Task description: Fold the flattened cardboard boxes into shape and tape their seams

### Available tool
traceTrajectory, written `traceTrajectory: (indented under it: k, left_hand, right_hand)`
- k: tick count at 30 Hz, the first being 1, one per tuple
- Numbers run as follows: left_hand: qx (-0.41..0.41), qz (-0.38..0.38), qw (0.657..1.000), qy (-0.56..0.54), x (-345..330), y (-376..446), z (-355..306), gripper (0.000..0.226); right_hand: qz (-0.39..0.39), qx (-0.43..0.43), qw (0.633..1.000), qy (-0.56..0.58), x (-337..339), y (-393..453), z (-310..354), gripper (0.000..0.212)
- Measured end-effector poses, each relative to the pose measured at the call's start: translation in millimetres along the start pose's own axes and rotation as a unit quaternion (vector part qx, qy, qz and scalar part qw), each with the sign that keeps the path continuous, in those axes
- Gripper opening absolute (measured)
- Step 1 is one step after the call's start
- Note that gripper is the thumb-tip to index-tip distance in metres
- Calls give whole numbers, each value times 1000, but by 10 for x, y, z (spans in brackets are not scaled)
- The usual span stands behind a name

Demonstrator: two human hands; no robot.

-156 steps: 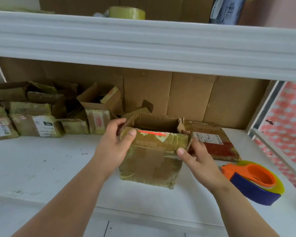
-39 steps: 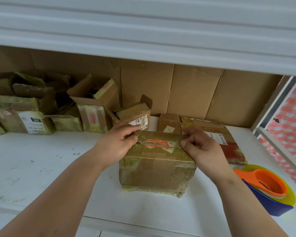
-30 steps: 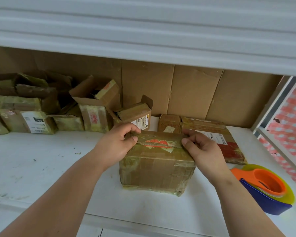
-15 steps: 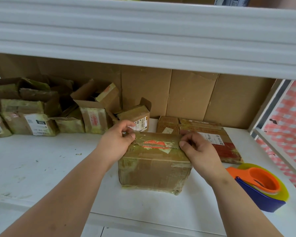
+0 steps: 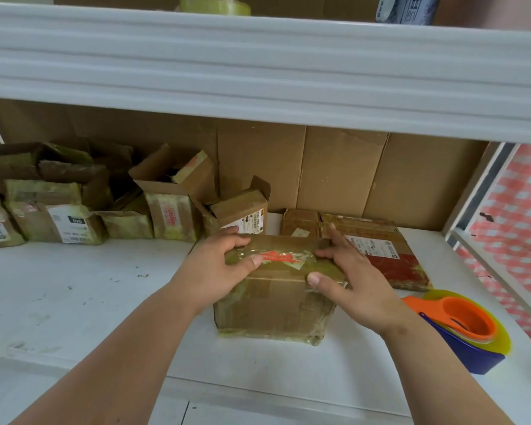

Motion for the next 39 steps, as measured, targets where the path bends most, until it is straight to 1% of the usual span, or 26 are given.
traceTrajectory:
  k: [2, 3, 6, 8, 9, 11, 13, 14, 16, 18, 20, 22, 24, 25, 26, 28, 29, 31, 34, 36, 39]
  left_hand:
    - [5, 7, 1000, 8, -7, -11, 15, 54]
    - [9, 8, 1000, 12, -9, -14, 18, 55]
    - [17, 4, 1000, -3, -3, -40, 15, 58]
    - [16, 6, 1000, -25, 2, -59, 5, 65]
    - [16, 20, 999, -24, -9, -61, -1, 71]
    - [18, 60, 998, 29, -42, -50, -34, 77]
    - [24, 79, 993, 80, -44, -26, -67, 70]
    - [28, 83, 993, 77, -37, -11, -80, 63]
    - [31, 76, 996, 30, -25, 13, -97, 52]
    - [36, 53, 996, -61, -20, 16, -95, 53]
    - [38, 39, 988, -143, -13, -1, -103, 54]
    - [41, 44, 986, -153, -24, -28, -97, 53]
    - [46, 34, 991, -118, -15, -30, -66, 52]
    - [49, 16, 995, -82, -4, -30, -56, 53]
    - [47, -13, 998, -35, 12, -39, -68, 54]
    - [18, -108, 992, 67, 65, -85, -161, 55]
    - [-6, -153, 982, 106, 86, -116, -231, 52]
    - [-43, -204, 962, 174, 65, -144, -328, 38]
    - [-60, -224, 938, 259, -28, -121, -433, 13]
    - [-69, -228, 929, 284, -94, -113, -536, 14]
    - [-75, -231, 919, 312, -195, -88, -637, 21]
  right_hand:
    - [-4, 0, 999, -41, 17, -7, 10, 92]
    - [-8, -2, 999, -45, 24, -17, 18, 93]
    - [-17, 0, 1000, -14, 25, -64, 51, 81]
    - [-17, 4, 1000, 13, 0, -89, 84, 79]
    - [-13, 4, 1000, 17, -15, -93, 97, 80]
    - [-1, -2, 1000, 8, -49, -79, 99, 83]
    - [8, -9, 1000, -3, -68, -63, 86, 86]
    - [10, -13, 1000, -8, -65, -59, 77, 87]
    - [8, -23, 1000, -17, -51, -65, 64, 87]
    - [2, -25, 1000, -17, -47, -78, 62, 86]
    - [-10, -16, 1000, -3, -51, -107, 69, 78]
    - [-35, -2, 999, 21, -46, -165, 67, 67]
    - [-76, -9, 996, 37, -6, -233, 21, 64]
    - [-97, -26, 994, 32, 25, -267, -24, 62]
    - [-116, -49, 992, 18, 59, -295, -79, 58]
    - [-139, -112, 984, -29, 117, -352, -219, 46]
    - [-138, -150, 978, -53, 138, -384, -301, 43]
    - [-117, -220, 964, -89, 164, -464, -471, 42]
    - [-90, -295, 944, -119, 191, -579, -707, 40]
    - [-86, -332, 929, -139, 204, -663, -872, 45]
    - [-44, -389, 901, -188, 195, -810, -1153, 67]
Point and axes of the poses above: each hand's wrist, its own y-axis towards the middle knuckle, its own x-axis out of the back of the hand, z = x × y, the point moved 5 cm from there along y, towards the middle knuckle, and after that the axes turned 10 degrees about z, right-handed, at the moved point
